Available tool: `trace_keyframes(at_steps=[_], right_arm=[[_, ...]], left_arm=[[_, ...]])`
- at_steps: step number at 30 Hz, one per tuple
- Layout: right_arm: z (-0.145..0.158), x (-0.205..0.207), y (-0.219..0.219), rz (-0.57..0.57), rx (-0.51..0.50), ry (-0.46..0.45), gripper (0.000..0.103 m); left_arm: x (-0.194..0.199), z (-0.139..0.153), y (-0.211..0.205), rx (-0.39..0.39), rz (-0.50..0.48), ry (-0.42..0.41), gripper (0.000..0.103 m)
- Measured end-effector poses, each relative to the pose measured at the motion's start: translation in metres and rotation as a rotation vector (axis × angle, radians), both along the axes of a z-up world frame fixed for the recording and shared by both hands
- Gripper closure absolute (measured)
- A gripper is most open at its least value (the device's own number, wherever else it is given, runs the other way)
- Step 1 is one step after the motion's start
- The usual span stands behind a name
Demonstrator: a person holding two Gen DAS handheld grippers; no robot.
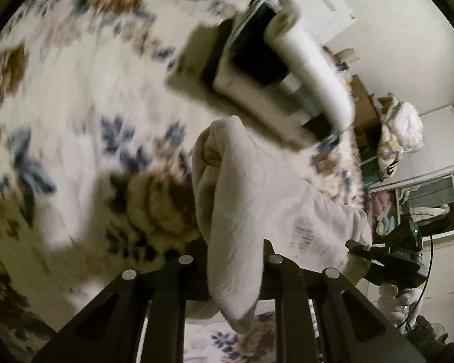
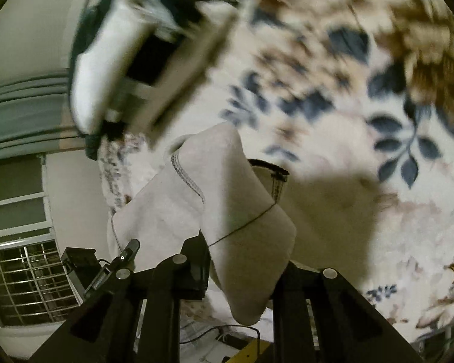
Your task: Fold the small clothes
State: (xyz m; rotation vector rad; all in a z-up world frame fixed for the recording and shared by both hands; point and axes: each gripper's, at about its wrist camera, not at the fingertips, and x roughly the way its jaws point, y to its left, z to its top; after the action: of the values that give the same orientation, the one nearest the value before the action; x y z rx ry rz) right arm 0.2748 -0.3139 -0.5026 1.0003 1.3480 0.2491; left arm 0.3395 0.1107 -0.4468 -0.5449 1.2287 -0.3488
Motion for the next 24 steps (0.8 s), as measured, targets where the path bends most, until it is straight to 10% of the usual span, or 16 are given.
trace_keyframes(at_steps=[11,17,24], right_arm=[[0.166,0.131,0.003,-0.057,-0.058,-0.227,0.084],[0.170,0.232,-0.007,-0.058,-0.086,-0.232,0.084],[0.126,0.306,-0.014,-0.014,-0.163,-0.156,0.084]], left_arm=[[0.138,0.145,-0.022,0.095,-0.060,-0.222,0.089],[0.222,0.158,-0.051,0.212,-0.078,-0.275,0.088],[0.279,0.105,-0.071,0.355,-0.094,-0.206,0.085]])
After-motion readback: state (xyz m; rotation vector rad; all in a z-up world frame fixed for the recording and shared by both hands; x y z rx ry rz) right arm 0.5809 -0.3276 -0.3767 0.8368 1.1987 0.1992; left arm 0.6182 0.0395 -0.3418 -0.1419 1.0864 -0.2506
